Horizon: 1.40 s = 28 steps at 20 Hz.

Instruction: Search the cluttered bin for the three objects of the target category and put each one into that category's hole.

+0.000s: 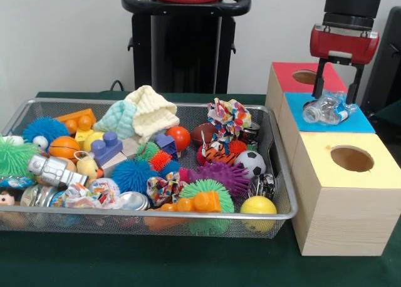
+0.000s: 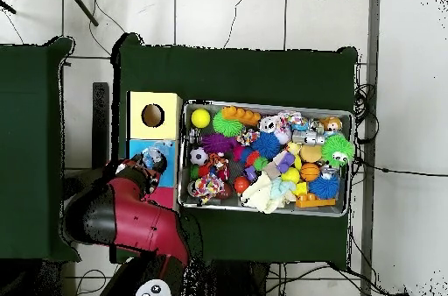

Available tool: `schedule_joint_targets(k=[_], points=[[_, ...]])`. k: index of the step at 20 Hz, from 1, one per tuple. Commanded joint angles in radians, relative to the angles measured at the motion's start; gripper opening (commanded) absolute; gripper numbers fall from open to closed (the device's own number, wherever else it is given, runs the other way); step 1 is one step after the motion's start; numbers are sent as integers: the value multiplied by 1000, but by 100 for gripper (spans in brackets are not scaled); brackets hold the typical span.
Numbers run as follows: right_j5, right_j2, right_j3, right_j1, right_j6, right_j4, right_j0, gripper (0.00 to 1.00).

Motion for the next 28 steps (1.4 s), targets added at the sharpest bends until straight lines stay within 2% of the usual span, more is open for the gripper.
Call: schedule_joint_targets(k=[1,5,8,11,19,28], points=[[59,42,-1,17,233,39,-40,100],[116,12,-24,9,213,23,-33,100],[187,-1,-34,-26,187,1,-45,100],[277,-58,-73,-43,188,-20,-21,100],[233,-40,-57,-35,195,-9,-31,100],[245,-75,-65,-28,220,-8,7,100]])
